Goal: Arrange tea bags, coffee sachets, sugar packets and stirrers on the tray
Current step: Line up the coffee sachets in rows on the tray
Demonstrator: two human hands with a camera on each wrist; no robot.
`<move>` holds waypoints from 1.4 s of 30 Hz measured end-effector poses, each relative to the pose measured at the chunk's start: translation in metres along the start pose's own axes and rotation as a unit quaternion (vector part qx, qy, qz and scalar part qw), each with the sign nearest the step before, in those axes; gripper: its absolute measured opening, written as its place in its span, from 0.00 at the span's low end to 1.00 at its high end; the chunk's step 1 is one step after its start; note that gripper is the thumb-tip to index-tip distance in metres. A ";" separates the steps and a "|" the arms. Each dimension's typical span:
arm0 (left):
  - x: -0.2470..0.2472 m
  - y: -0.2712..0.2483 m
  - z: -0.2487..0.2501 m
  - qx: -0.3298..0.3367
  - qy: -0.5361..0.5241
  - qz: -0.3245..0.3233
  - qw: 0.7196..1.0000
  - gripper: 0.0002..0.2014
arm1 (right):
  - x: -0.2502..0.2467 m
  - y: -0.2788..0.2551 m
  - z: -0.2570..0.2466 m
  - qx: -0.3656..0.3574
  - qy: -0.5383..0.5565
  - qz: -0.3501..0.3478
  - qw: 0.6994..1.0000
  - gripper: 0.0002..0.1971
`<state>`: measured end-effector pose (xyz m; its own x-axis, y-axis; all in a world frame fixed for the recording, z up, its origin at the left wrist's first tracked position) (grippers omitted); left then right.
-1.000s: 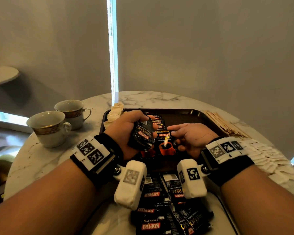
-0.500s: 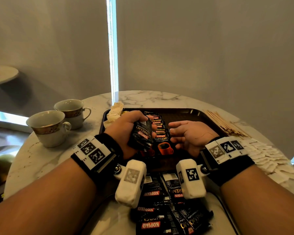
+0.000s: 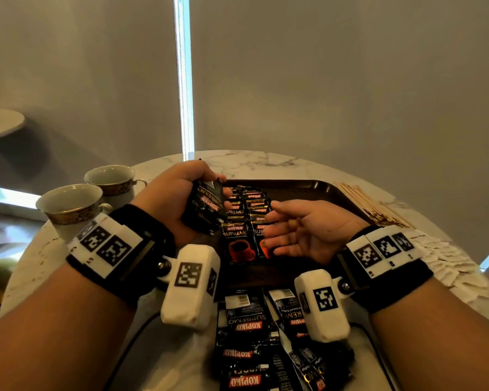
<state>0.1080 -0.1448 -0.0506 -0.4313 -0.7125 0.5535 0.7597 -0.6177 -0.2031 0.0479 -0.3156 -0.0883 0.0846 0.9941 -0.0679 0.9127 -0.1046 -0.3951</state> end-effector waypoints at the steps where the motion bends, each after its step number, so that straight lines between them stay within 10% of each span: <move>1: -0.001 0.001 -0.002 -0.006 0.000 0.002 1.000 0.14 | 0.001 0.000 0.000 0.000 -0.002 -0.004 1.000 0.17; 22: -0.002 0.004 -0.013 -0.004 -0.005 0.035 0.999 0.13 | 0.001 0.002 -0.001 -0.015 0.002 0.010 1.000 0.17; 28: 0.006 0.003 -0.001 0.056 -0.067 -0.014 0.996 0.17 | 0.005 -0.008 -0.029 -0.148 0.038 0.004 0.988 0.06; 37: 0.018 0.000 -0.028 -0.014 0.042 -0.040 0.998 0.22 | 0.032 -0.028 -0.043 -0.256 -0.031 -0.114 0.959 0.34; 42: 0.027 -0.002 -0.032 -0.016 0.029 -0.053 0.998 0.28 | 0.033 -0.027 -0.040 -0.247 -0.047 -0.095 0.963 0.32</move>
<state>0.0795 -0.1737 -0.0610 -0.5371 -0.6595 0.5259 0.6926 -0.7007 -0.1714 0.0422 -0.2789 -0.0434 -0.1176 0.9845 -0.1302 0.9890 0.1280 0.0741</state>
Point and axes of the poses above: each hand's wrist, its own y-axis towards the middle knuckle, its own x-axis out of the palm, z = x × y, the point moved 8 cm from there along y, towards the middle knuckle, and after that the axes turned 4 degrees about -y, right-handed, at the moved point
